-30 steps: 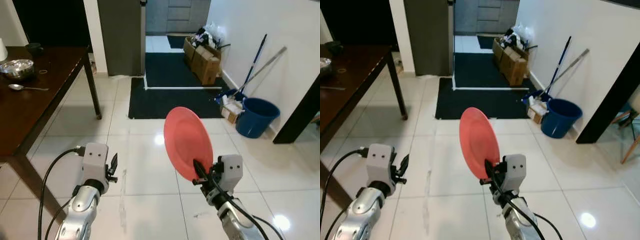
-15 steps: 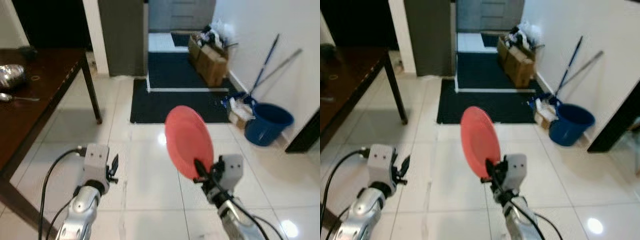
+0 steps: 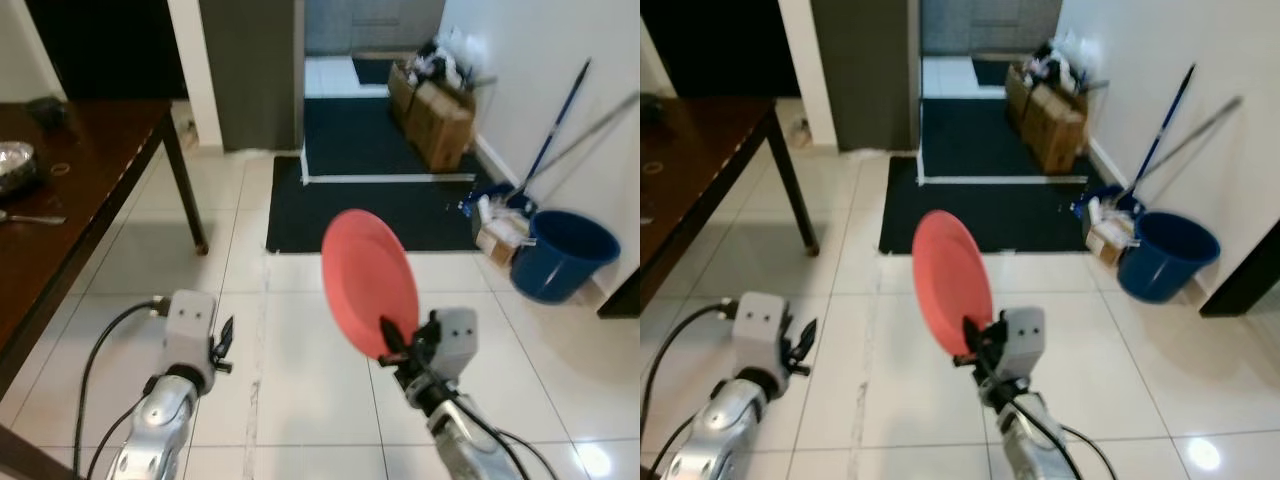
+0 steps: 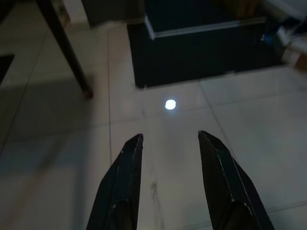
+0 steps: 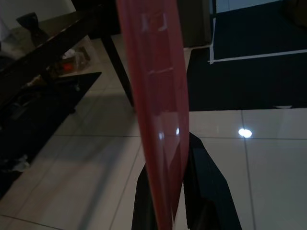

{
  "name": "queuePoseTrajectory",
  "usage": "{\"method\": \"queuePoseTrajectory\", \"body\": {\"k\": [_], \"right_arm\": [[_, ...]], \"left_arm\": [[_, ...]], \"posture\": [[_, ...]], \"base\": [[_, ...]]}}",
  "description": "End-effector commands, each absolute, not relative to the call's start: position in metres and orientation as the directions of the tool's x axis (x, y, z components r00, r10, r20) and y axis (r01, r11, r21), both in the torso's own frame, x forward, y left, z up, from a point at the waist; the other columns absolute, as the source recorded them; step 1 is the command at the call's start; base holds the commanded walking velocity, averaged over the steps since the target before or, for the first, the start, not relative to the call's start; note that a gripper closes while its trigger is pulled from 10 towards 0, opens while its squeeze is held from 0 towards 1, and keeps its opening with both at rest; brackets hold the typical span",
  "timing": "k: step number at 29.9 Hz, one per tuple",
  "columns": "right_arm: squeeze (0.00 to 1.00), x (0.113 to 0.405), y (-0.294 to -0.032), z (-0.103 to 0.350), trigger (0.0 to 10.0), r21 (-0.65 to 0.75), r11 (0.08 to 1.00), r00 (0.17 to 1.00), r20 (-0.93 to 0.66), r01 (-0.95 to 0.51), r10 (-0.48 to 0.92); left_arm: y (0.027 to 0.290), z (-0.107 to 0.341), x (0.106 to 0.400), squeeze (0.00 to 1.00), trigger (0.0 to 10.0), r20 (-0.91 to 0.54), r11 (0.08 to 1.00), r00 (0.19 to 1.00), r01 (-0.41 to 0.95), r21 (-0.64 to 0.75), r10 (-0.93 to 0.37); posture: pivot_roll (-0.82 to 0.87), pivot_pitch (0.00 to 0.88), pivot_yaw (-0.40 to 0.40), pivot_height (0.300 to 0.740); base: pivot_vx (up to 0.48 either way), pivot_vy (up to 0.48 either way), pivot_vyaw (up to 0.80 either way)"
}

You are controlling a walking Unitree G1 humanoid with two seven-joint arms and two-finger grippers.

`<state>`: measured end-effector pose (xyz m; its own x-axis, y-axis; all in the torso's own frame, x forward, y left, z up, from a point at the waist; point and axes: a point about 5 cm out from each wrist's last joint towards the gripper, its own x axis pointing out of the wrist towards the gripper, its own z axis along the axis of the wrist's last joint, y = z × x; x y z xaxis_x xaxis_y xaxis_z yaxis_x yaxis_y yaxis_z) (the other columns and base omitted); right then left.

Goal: Setting the table

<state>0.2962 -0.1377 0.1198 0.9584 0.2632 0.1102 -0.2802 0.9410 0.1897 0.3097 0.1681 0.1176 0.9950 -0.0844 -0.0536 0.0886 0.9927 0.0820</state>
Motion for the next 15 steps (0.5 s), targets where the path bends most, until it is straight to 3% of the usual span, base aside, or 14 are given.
{"method": "queuePoseTrajectory", "body": {"k": [1,15], "right_arm": [[0.00,0.2931,-0.1353,0.1135,10.0,0.192,0.939,0.958,0.094,-0.285,0.271],[0.00,0.2910,-0.1316,0.1060,10.0,0.201,0.941,0.963,0.075,-0.271,0.261]], "left_arm": [[0.1699,0.1086,0.3059,0.00,10.0,-0.102,0.993,0.991,0.090,0.074,-0.082],[0.1712,0.1048,0.3033,0.00,10.0,-0.121,0.987,0.988,0.114,0.116,-0.099]], "posture": [[0.06,0.077,0.079,0.740],[0.08,0.079,0.107,0.740]], "base": [[0.000,0.000,0.00],[0.000,0.000,0.00]]}}
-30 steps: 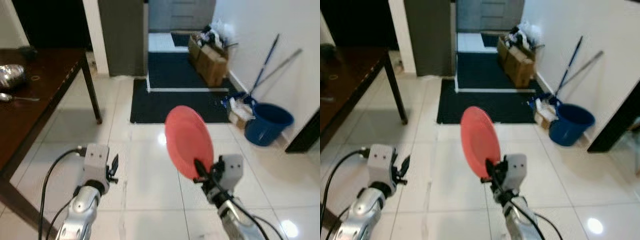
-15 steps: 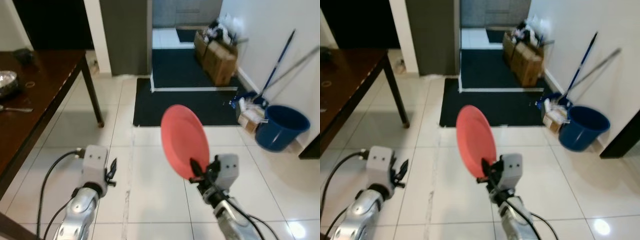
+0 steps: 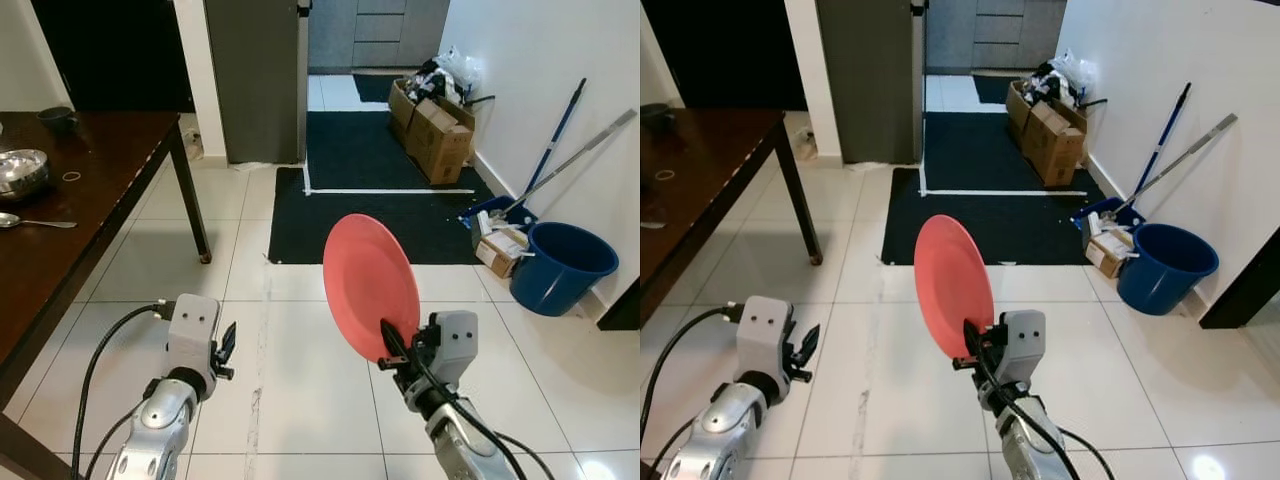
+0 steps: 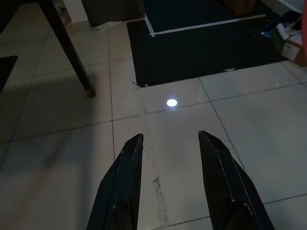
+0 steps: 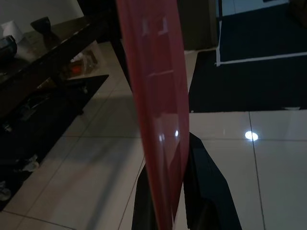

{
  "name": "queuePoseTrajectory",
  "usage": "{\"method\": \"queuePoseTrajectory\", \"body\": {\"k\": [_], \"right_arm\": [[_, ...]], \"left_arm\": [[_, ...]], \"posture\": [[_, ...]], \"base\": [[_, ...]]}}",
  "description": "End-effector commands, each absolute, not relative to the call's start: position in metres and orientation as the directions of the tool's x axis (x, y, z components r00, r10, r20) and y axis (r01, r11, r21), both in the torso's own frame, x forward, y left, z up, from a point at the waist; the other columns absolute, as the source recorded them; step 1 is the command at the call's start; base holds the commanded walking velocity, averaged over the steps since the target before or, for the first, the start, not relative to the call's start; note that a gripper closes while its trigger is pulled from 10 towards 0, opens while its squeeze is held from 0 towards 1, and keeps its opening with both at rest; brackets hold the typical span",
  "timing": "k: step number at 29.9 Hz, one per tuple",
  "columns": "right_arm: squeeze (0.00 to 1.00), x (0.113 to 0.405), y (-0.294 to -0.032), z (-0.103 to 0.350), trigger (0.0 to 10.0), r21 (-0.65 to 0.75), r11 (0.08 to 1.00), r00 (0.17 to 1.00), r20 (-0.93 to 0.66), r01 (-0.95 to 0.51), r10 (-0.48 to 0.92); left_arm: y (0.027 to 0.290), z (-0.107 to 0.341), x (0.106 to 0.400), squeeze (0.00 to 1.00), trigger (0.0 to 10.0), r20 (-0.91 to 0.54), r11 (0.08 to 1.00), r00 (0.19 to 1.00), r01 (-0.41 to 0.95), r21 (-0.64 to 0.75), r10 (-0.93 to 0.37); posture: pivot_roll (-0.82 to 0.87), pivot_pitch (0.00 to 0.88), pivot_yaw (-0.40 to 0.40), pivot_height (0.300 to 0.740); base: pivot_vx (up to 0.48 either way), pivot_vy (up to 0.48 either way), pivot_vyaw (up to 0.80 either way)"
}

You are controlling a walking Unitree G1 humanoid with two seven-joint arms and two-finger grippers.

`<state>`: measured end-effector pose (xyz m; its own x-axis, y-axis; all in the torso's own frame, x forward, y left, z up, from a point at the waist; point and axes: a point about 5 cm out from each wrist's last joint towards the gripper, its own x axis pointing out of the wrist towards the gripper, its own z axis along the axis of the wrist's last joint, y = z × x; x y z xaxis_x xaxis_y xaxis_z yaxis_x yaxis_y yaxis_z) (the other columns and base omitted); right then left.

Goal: Setting the table

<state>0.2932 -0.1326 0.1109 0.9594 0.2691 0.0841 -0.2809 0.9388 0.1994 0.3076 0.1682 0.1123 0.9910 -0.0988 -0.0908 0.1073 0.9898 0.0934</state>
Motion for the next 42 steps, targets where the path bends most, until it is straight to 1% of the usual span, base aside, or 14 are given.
{"method": "queuePoseTrajectory", "body": {"k": [1,4,13,42], "right_arm": [[0.00,0.2910,-0.1316,0.1060,10.0,0.201,0.941,0.963,0.075,-0.271,0.261],[0.00,0.2912,-0.1320,0.1038,10.0,0.209,0.944,0.966,0.071,-0.257,0.248],[0.00,0.2916,-0.1303,0.1046,10.0,0.209,0.943,0.966,0.077,-0.258,0.248],[0.00,0.2971,-0.1298,0.1040,10.0,0.201,0.942,0.963,0.077,-0.270,0.260]], "left_arm": [[0.1712,0.1048,0.3033,0.00,10.0,-0.121,0.987,0.988,0.114,0.116,-0.099],[0.1700,0.1040,0.3033,0.00,10.0,-0.122,0.981,0.986,0.131,0.140,-0.114],[0.1699,0.1029,0.3028,0.00,10.0,-0.124,0.979,0.985,0.139,0.152,-0.120],[0.1708,0.0977,0.3017,0.00,10.0,-0.133,0.981,0.986,0.118,0.153,-0.098]], "posture": [[0.08,0.079,0.107,0.740],[0.08,0.075,0.116,0.740],[0.08,0.074,0.123,0.740],[0.11,0.055,0.102,0.740]], "base": [[0.000,0.000,0.00],[0.000,0.000,0.00],[0.000,0.000,0.00],[0.000,0.000,0.00]]}}
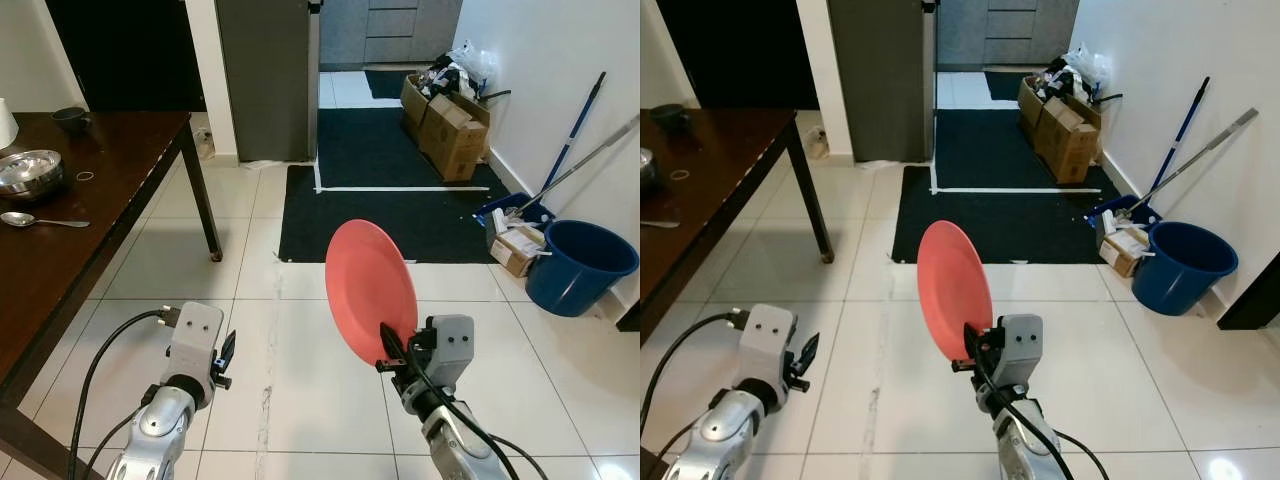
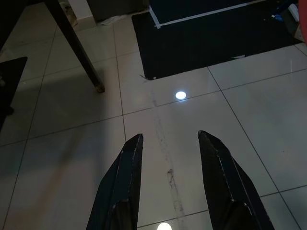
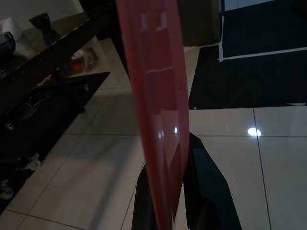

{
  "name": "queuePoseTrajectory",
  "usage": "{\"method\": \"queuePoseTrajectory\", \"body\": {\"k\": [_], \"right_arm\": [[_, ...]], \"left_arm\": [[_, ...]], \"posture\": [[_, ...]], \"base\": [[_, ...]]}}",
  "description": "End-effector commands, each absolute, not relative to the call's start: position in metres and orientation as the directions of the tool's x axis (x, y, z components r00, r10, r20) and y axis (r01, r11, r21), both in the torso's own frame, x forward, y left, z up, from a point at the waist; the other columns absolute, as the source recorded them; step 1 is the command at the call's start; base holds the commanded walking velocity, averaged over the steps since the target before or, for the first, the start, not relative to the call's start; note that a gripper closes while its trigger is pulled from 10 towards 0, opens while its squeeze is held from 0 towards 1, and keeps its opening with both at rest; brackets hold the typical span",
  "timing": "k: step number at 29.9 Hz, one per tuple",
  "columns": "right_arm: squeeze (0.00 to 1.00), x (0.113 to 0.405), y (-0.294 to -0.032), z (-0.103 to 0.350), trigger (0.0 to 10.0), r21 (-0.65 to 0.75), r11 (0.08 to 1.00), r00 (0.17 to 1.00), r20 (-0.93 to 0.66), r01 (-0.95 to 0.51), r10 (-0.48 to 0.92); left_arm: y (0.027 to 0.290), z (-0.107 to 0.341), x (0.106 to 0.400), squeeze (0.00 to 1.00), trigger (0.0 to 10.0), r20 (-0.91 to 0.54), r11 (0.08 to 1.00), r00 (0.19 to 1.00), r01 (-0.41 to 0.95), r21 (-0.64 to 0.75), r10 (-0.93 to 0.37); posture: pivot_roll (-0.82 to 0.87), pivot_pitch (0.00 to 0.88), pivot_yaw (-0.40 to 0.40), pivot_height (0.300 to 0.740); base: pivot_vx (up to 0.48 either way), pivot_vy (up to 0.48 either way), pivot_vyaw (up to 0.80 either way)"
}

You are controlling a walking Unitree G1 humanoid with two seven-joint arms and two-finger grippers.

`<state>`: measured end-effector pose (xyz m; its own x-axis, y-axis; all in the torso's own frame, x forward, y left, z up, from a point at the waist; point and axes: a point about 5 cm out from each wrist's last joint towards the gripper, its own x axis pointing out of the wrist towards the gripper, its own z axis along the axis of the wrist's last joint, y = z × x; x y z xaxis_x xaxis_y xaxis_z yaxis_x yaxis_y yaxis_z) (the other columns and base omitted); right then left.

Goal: Setting the table

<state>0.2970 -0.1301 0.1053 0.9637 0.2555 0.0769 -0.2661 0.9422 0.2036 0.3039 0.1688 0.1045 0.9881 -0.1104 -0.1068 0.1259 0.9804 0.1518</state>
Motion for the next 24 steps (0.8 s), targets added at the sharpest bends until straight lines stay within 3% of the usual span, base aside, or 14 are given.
{"method": "queuePoseTrajectory", "body": {"k": [1,24], "right_arm": [[0.00,0.2973,-0.1300,0.1040,10.0,0.200,0.942,0.962,0.077,-0.271,0.260],[0.00,0.2969,-0.1293,0.1041,10.0,0.201,0.940,0.961,0.078,-0.277,0.266]], "left_arm": [[0.1707,0.0976,0.3017,0.00,10.0,-0.134,0.981,0.986,0.119,0.152,-0.098],[0.1698,0.1029,0.3033,0.00,10.0,-0.128,0.982,0.985,0.131,0.136,-0.113]], "posture": [[0.11,0.055,0.102,0.740],[0.11,0.067,0.095,0.740]], "base": [[0.000,0.000,0.00],[0.000,0.000,0.00]]}}
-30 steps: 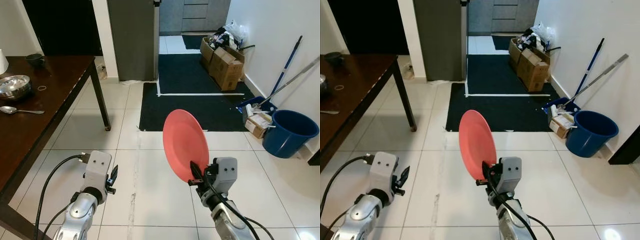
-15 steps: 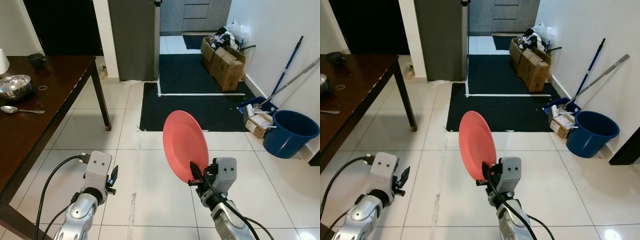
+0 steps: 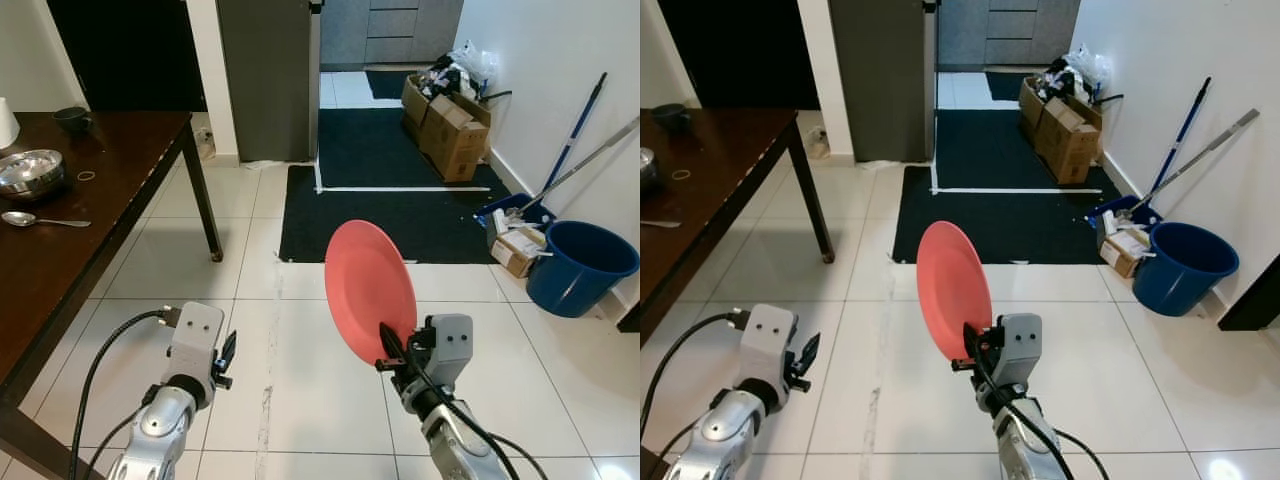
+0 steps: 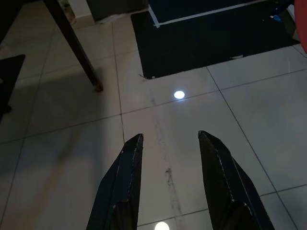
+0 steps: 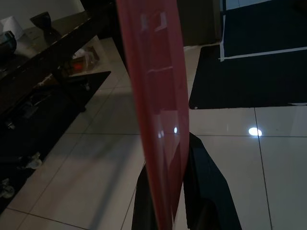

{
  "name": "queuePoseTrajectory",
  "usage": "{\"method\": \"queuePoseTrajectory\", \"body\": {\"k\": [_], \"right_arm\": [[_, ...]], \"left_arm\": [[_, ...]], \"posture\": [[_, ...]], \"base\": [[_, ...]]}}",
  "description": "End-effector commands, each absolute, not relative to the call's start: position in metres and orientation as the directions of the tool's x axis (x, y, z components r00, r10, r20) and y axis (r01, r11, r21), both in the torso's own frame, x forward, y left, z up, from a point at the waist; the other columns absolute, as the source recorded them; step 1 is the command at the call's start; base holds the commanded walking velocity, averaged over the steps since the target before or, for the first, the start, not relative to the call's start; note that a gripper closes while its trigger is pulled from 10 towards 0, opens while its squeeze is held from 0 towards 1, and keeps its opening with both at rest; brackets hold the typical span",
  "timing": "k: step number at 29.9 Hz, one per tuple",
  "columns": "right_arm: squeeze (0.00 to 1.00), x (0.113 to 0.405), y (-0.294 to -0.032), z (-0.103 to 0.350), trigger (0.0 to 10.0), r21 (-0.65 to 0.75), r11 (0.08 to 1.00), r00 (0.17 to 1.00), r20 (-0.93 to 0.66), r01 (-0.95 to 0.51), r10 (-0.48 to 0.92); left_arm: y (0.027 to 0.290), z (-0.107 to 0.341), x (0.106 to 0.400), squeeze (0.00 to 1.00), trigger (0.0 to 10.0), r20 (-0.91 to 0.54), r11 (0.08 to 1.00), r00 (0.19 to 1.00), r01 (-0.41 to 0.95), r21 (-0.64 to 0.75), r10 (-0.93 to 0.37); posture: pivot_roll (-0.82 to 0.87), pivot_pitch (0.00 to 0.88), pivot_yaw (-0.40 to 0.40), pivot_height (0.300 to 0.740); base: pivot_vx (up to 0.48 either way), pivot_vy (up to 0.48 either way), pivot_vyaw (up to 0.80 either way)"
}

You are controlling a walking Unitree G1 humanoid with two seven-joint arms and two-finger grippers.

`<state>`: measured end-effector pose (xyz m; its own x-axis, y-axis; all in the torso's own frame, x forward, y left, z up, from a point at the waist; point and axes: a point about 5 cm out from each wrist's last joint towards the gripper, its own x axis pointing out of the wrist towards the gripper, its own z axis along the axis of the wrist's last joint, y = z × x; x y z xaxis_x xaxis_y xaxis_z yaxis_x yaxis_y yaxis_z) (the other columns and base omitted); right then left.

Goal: Setting the table

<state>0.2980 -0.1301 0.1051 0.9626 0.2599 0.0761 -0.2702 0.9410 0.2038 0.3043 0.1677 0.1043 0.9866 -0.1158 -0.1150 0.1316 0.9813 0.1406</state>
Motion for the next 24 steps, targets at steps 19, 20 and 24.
{"method": "queuePoseTrajectory", "body": {"k": [19,20,24], "right_arm": [[0.00,0.2966,-0.1295,0.1043,10.0,0.203,0.940,0.962,0.078,-0.274,0.263],[0.00,0.2966,-0.1295,0.1043,10.0,0.203,0.940,0.962,0.078,-0.274,0.263],[0.00,0.2966,-0.1297,0.1041,10.0,0.203,0.940,0.962,0.078,-0.273,0.262]], "left_arm": [[0.1676,0.1051,0.3038,0.00,10.0,-0.121,0.983,0.985,0.140,0.118,-0.126],[0.1676,0.1051,0.3038,0.00,10.0,-0.121,0.983,0.985,0.140,0.118,-0.126],[0.1679,0.1062,0.3038,0.00,10.0,-0.111,0.984,0.986,0.133,0.115,-0.120]], "posture": [[0.10,0.075,0.094,0.740],[0.10,0.075,0.094,0.740],[0.10,0.075,0.094,0.740]], "base": [[0.000,0.000,0.00],[0.000,0.000,0.00],[0.000,0.000,0.00]]}}
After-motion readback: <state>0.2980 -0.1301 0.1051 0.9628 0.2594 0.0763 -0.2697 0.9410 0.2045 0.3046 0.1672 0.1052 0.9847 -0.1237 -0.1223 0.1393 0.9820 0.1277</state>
